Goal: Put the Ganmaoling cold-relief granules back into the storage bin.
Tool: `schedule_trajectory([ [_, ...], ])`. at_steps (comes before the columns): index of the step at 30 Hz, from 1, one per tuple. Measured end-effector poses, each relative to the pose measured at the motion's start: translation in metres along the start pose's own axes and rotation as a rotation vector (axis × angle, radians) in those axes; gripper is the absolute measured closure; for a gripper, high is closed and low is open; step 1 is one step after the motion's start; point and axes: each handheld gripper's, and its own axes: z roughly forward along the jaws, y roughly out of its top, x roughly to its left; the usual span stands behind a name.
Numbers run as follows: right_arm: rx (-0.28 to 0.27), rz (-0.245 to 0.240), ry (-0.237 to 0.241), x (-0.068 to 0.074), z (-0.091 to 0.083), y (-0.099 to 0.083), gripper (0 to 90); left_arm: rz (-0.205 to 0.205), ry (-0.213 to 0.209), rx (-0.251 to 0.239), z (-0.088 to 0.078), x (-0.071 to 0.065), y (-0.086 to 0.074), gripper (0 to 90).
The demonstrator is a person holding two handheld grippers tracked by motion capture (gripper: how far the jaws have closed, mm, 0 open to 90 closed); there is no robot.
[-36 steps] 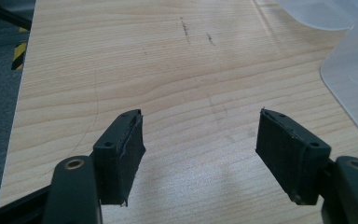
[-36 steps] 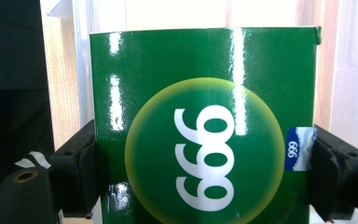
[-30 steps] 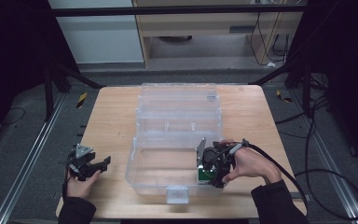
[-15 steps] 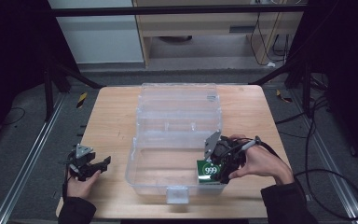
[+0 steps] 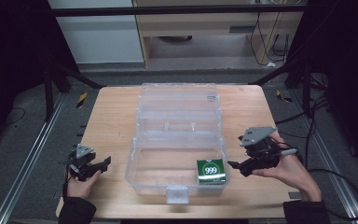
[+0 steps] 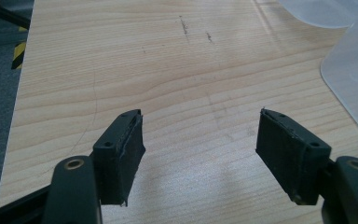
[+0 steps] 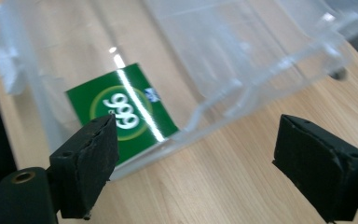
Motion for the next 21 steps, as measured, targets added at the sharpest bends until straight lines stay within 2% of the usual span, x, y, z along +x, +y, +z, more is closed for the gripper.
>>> schedule_trajectory([
  [1, 0.000, 0.000, 0.000, 0.000, 0.000, 0.000, 11.9, 0.000, 0.000, 0.000, 0.000, 0.000, 0.000, 31.1],
  [2, -0.018, 0.074, -0.048, -0.005, 0.001, -0.013, 12.0, 0.001, 0.000, 0.001, 0.000, 0.000, 0.000, 31.1],
  [3, -0.018, 0.074, -0.048, -0.005, 0.001, -0.013, 12.0, 0.001, 0.001, 0.002, 0.000, 0.000, 0.000, 31.1],
  [5, -0.034, 0.122, -0.097, -0.008, 0.004, -0.025, 11.2, 0.002, 0.001, 0.003, 0.000, 0.000, 0.000, 31.1],
  [6, -0.058, 0.191, -0.143, -0.012, 0.008, -0.038, 11.0, 0.002, 0.001, 0.003, 0.000, 0.000, 0.000, 31.1],
  [8, -0.076, 0.259, -0.182, -0.016, 0.013, -0.051, 10.7, 0.003, 0.002, 0.005, 0.001, 0.000, 0.000, 31.1],
  [9, -0.076, 0.259, -0.182, -0.016, 0.013, -0.051, 10.7, 0.003, 0.002, 0.005, 0.001, 0.000, 0.000, 31.1],
  [12, -0.096, 0.367, -0.251, -0.023, 0.024, -0.074, 8.0, 0.003, 0.001, 0.004, 0.001, 0.000, 0.000, 31.1],
  [14, -0.091, 0.405, -0.283, -0.027, 0.030, -0.084, 7.8, 0.005, 0.001, 0.006, 0.001, 0.000, 0.000, 31.1],
  [16, -0.087, 0.424, -0.285, -0.028, 0.032, -0.088, 7.1, 0.004, 0.001, 0.005, 0.001, 0.000, 0.000, 31.1],
  [17, -0.085, 0.456, -0.294, -0.029, 0.037, -0.098, 7.3, 0.005, -0.001, 0.005, 0.001, 0.000, 0.000, 31.1],
  [21, -0.064, 0.489, -0.314, -0.028, 0.044, -0.110, 6.8, 0.004, -0.001, 0.007, 0.002, 0.000, -0.001, 31.1],
])
